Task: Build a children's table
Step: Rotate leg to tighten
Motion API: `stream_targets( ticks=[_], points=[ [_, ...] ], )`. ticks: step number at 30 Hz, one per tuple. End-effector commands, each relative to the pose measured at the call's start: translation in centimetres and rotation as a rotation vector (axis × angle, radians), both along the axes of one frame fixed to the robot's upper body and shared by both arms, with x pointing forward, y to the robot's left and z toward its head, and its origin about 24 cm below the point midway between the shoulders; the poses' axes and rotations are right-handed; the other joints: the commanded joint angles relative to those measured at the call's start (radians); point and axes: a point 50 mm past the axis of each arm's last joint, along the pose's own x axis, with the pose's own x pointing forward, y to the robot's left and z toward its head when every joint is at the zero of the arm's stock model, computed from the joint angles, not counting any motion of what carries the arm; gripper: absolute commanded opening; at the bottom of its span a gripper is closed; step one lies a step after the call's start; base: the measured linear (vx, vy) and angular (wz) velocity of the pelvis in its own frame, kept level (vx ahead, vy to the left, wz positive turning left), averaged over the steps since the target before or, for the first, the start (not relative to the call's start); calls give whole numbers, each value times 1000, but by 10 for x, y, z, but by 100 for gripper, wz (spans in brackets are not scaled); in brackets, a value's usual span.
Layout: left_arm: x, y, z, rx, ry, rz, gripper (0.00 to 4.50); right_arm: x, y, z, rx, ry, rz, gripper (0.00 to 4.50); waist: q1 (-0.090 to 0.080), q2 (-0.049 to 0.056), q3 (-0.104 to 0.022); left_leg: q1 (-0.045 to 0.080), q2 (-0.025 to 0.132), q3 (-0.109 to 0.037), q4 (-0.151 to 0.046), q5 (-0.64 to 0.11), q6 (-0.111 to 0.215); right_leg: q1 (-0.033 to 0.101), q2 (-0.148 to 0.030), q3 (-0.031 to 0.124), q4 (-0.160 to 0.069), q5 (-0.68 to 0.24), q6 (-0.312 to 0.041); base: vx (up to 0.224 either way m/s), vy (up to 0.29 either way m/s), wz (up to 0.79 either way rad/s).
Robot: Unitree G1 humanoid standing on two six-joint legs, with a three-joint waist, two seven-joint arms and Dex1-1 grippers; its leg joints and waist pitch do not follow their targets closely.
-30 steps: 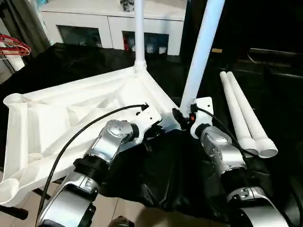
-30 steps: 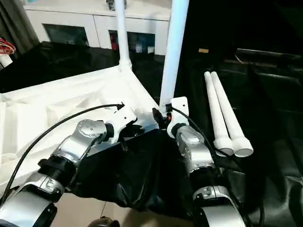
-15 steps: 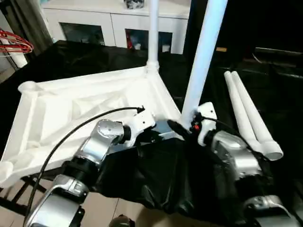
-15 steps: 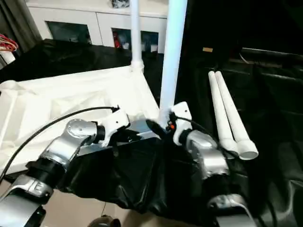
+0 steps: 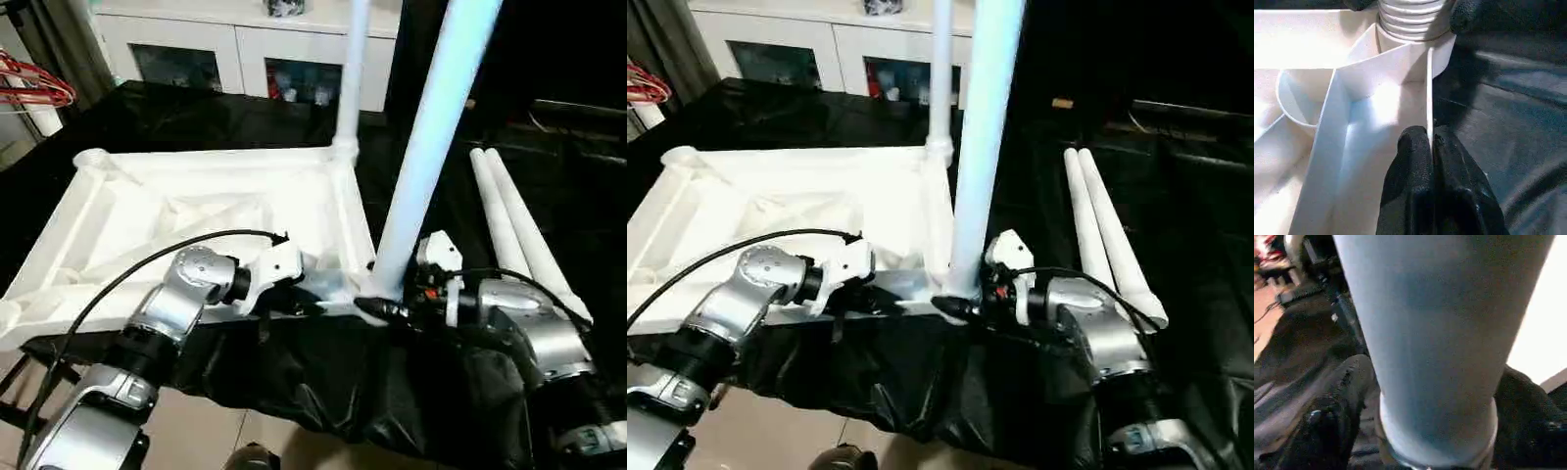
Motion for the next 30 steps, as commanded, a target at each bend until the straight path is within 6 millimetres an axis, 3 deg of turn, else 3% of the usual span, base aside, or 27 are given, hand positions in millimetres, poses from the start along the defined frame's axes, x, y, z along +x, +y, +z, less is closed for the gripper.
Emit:
stream_targets(
  ticks=[1, 9, 14, 19, 21, 22, 24, 26, 30],
  points=[
    [0, 0, 7, -8, -30, -40, 0, -6, 1, -2, -11, 22, 55, 334, 2, -11, -81, 16, 60, -17, -65, -176, 74, 49, -83, 48, -67, -187, -224, 0, 0, 0],
    [1, 4, 7, -4, -30, -25, 0, -11, 6, -4, -5, 41, 89, 278, 7, -14, -81, 15, 60, -17, -63, -164, 75, 50, -83, 48, -64, -178, -224, 0, 0, 0],
    [5, -2, 5, -21, -41, 35, 0, -10, 11, -5, 42, 41, 43, 275, 7, -18, -80, 16, 59, -16, -63, -171, 72, 48, -84, 48, -67, -189, -223, 0, 0, 0],
    [23, -32, 4, -56, -88, 241, 0, 8, 31, -23, 75, 37, -301, 274, -3, -20, -73, 22, 57, -21, -73, -232, 23, 43, -90, 49, -85, -341, -184, 0, 0, 0],
    [25, -42, 5, -67, -94, 272, 0, 13, 36, -30, 51, 40, -387, 274, -6, -19, -73, 24, 55, -23, -74, -246, 14, 43, -90, 49, -88, -361, -167, 0, 0, 0],
    [26, -48, 5, -73, -100, 292, 0, 16, 40, -34, 35, 40, -435, 274, -9, -13, -71, 24, 55, -23, -76, -253, 11, 40, -88, 50, -89, -364, -168, 0, 0, 0],
    [28, -59, 6, -85, -110, 316, 0, 21, 48, -38, 22, 52, -523, 274, -15, -19, -70, 24, 52, -24, -78, -272, 2, 45, -89, 48, -94, -389, -159, 0, 0, 0],
    [29, -67, 6, -91, -120, 332, 0, 25, 56, -39, 30, 62, -590, 274, -23, -12, -70, 27, 51, -26, -80, -290, -6, 42, -89, 48, -97, -404, -156, 0, 0, 0],
    [25, -78, 6, -101, -125, 312, 0, 29, 70, -36, 59, 42, -617, 274, -26, -10, -70, 27, 53, -26, -82, -299, -1, 41, -90, 51, -99, -385, -150, 0, 0, 0]
  ],
)
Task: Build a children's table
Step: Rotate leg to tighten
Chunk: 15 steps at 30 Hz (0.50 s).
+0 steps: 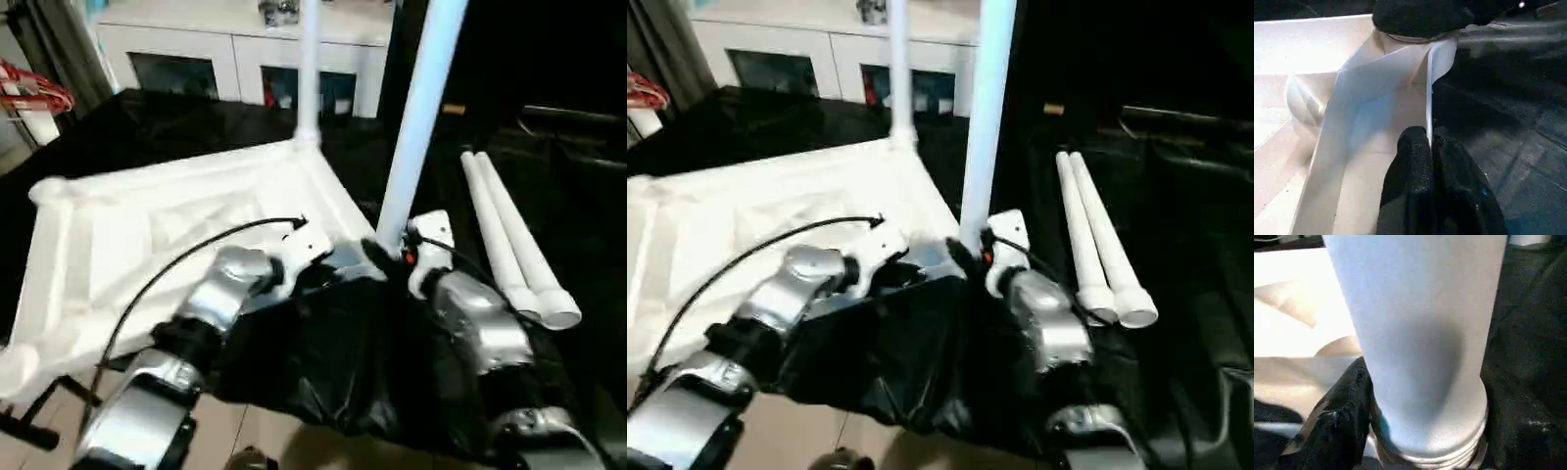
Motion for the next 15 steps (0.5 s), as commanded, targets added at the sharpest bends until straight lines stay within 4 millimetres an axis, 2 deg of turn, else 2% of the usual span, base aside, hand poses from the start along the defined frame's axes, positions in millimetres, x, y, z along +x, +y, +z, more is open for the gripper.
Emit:
stream_targets(
  ticks=[1, 5, 6, 11, 12, 15],
  points=[
    [0, -32, 15, -73, -67, -50, 0, -10, 39, -14, 12, 68, 139, 343, -3, -8, -66, 14, 54, -27, -83, -296, -1, 38, -90, 49, -96, -376, -154, 0, 0, 0],
    [-4, -30, 15, -79, -67, -88, 0, -10, 40, -12, 25, 53, 173, 349, -2, -7, -67, 15, 55, -26, -83, -296, 6, 38, -88, 50, -93, -338, -166, 0, 0, 0],
    [-5, -27, 15, -78, -65, -108, 0, -11, 37, -11, 6, 34, 189, 380, -3, -6, -67, 13, 55, -26, -83, -289, 10, 39, -87, 51, -91, -324, -168, 0, 0, 0],
    [-12, -14, 13, -74, -52, -192, 0, -13, 19, -2, -24, -31, 288, 387, 0, -8, -70, 11, 56, -23, -80, -267, 25, 44, -88, 52, -86, -277, -176, 0, 0, 0],
    [-13, -10, 13, -68, -44, -212, 0, -15, 12, 1, -33, -47, 332, 387, 1, -9, -71, 9, 55, -22, -78, -234, 40, 45, -87, 52, -81, -237, -188, 0, 0, 0],
    [-16, -3, 13, -63, -32, -251, 0, -21, 3, 5, -26, -50, 424, 387, 5, -7, -73, 10, 56, -19, -74, -210, 56, 45, -84, 51, -77, -201, -205, 0, 0, 0]
  ],
)
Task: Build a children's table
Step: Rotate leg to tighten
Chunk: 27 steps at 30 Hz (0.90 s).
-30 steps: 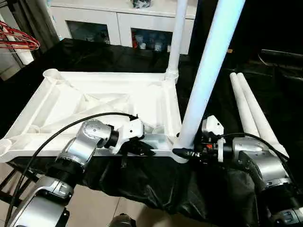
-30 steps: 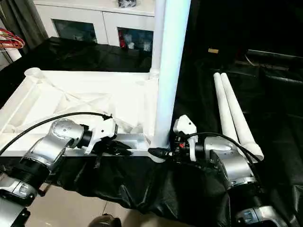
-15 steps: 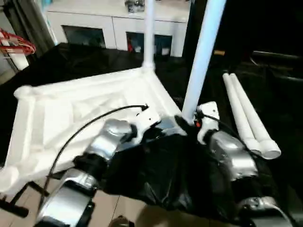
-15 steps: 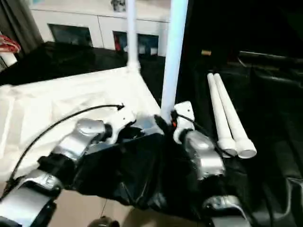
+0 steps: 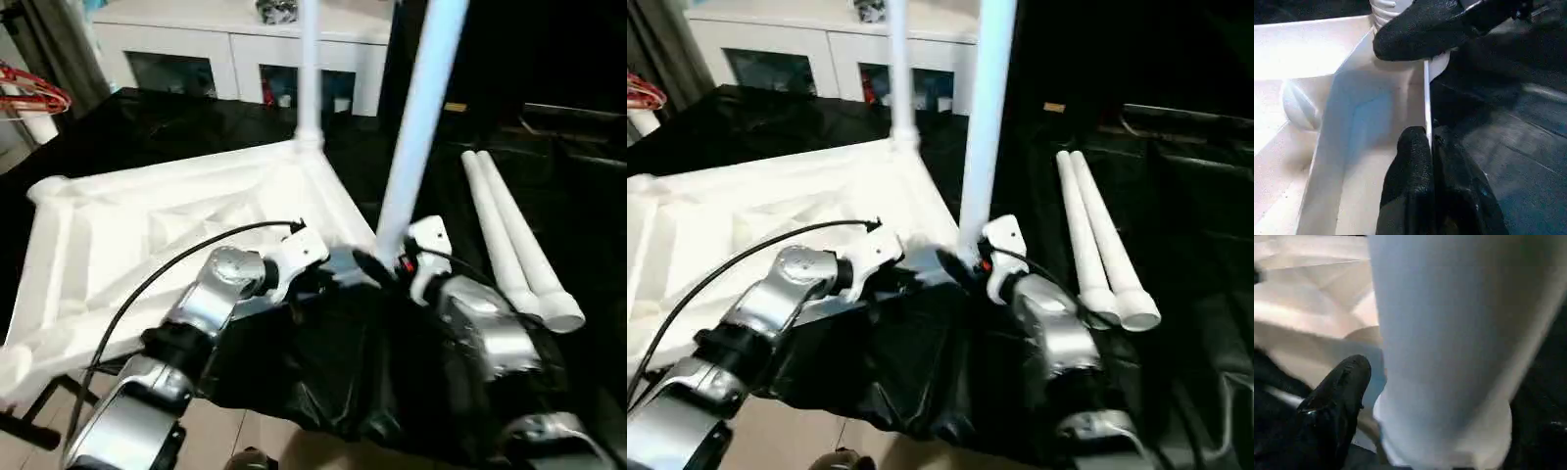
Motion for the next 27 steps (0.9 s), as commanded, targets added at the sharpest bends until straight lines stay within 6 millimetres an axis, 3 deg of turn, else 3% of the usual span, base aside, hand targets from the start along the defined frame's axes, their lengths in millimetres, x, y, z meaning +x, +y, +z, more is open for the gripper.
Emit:
stream_targets(
  ticks=[1, 5, 13, 20, 27],
  points=[
    [-5, -14, 9, -65, -37, -97, 0, -8, 14, 2, 22, 2, 149, 387, -1, -8, -73, 10, 56, -20, -68, -208, 58, 48, -84, 51, -76, -197, -207, 0, 0, 0],
    [-8, -4, 10, -44, -16, -144, 0, -19, 2, 7, 7, 27, 293, 387, 8, -6, -75, 7, 61, -20, -65, -188, 78, 48, -80, 47, -68, -147, -226, 0, 0, 0],
    [-11, 19, 11, 24, 19, -238, 0, -35, -14, 13, -36, 92, 512, 387, 20, -5, -75, 8, 63, -20, -64, -214, 72, 44, -84, 48, -73, -205, -220, 0, 0, 0],
    [-12, 31, 11, 60, 37, -271, 0, -39, -15, 15, -66, 111, 571, 316, 22, -6, -76, 9, 63, -20, -64, -214, 60, 44, -84, 48, -68, -191, -231, 0, 0, 0],
    [-11, 31, 11, 48, 33, -263, 0, -47, -10, 11, -65, 131, 604, 275, 26, -5, -77, 11, 64, -19, -62, -208, 60, 43, -85, 49, -69, -187, -231, 0, 0, 0]
  ],
)
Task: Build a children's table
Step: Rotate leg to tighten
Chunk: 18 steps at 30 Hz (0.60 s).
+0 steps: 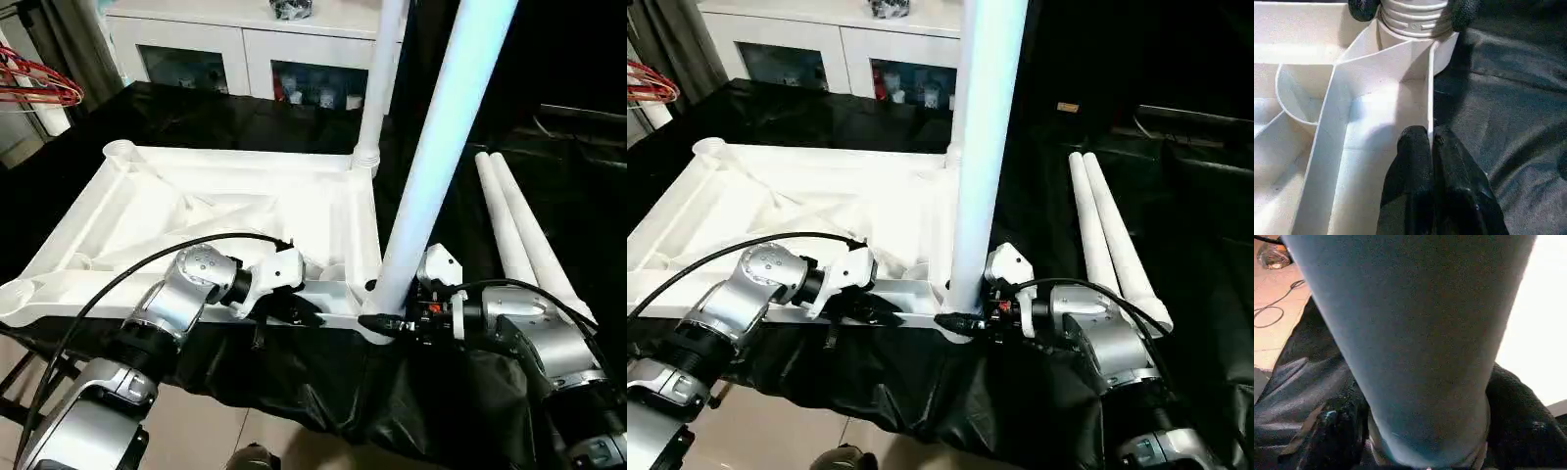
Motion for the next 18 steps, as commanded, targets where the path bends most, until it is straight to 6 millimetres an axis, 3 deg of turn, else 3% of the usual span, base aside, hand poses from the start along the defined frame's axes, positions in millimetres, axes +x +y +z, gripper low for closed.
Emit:
stream_targets(
  ticks=[1, 5, 9, 11, 14, 16, 18],
  points=[
    [5, -3, 6, -25, -42, 41, 0, -8, 10, -4, 25, 34, 55, 274, 1, -6, -77, 19, 63, -19, -68, -207, 59, 47, -84, 49, -68, -186, -232, 0, 0, 0],
    [9, -8, 6, -47, -54, 88, 0, -7, 13, -6, 50, 15, 3, 272, 2, -7, -76, 17, 62, -21, -69, -218, 51, 47, -87, 49, -70, -205, -229, 0, 0, 0],
    [24, -29, 9, -104, -97, 261, 0, 20, 18, -19, 49, -28, -377, 272, -10, -9, -70, 22, 55, -23, -74, -264, 15, 42, -90, 47, -85, -329, -203, 0, 0, 0],
    [26, -33, 8, -103, -106, 287, 0, 24, 19, -22, 44, -29, -441, 272, -18, -8, -71, 24, 55, -26, -77, -280, -3, 45, -91, 46, -91, -375, -177, 0, 0, 0],
    [31, -49, 8, -114, -122, 350, 0, 32, 28, -31, 54, -3, -595, 271, -22, -3, -70, 23, 55, -24, -76, -275, 7, 41, -88, 50, -91, -336, -179, 0, 0, 0],
    [34, -67, 9, -130, -141, 410, 0, 38, 44, -36, 77, 30, -731, 271, -29, -4, -72, 25, 51, -27, -78, -282, -10, 43, -89, 46, -91, -364, -176, 0, 0, 0],
    [33, -71, 9, -132, -149, 414, 0, 40, 48, -37, 73, 23, -752, 271, -30, 0, -72, 24, 54, -28, -80, -281, -9, 43, -88, 48, -91, -344, -176, 0, 0, 0]
  ],
)
